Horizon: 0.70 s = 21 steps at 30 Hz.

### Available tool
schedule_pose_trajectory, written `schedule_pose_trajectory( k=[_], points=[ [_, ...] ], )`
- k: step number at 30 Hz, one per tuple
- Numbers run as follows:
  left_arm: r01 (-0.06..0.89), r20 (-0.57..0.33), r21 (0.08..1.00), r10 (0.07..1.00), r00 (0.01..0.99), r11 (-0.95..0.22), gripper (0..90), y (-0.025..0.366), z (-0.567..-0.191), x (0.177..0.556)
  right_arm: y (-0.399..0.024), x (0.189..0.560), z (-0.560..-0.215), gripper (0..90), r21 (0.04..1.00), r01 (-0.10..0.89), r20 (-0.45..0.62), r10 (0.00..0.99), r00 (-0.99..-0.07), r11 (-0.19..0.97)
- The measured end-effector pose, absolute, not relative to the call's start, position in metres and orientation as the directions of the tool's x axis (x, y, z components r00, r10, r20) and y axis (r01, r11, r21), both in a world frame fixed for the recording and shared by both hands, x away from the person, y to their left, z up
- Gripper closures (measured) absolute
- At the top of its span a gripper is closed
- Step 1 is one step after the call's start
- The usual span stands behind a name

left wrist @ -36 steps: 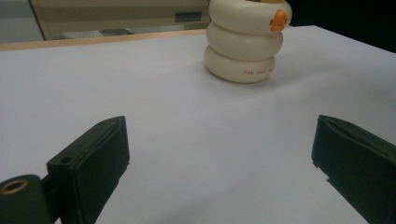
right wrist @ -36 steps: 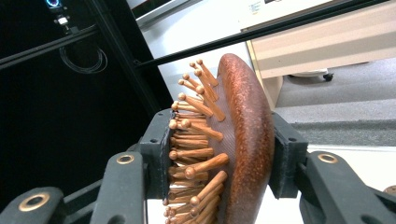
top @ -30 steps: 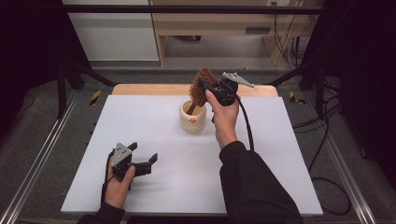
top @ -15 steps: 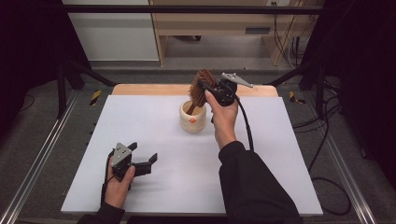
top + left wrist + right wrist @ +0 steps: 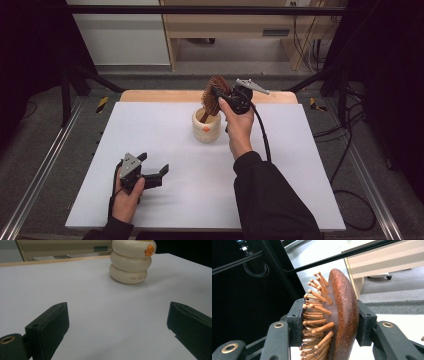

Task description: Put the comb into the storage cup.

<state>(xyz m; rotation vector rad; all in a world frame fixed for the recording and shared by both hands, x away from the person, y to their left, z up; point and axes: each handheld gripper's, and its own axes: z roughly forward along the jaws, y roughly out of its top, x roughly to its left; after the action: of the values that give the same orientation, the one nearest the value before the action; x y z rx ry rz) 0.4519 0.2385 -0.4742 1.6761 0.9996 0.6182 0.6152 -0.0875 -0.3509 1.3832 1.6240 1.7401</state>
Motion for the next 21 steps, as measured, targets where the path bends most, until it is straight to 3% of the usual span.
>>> schedule_pose_trajectory(
  k=[21],
  points=[
    [0.314,-0.073,0.943,0.85,0.522,-0.111,4.1,0.2378,-0.4741,0.4516,-0.0865,0.6172,-0.3552,50.7,0.903,0.346,0.395,0.808,-0.437,-0.255]
  ],
)
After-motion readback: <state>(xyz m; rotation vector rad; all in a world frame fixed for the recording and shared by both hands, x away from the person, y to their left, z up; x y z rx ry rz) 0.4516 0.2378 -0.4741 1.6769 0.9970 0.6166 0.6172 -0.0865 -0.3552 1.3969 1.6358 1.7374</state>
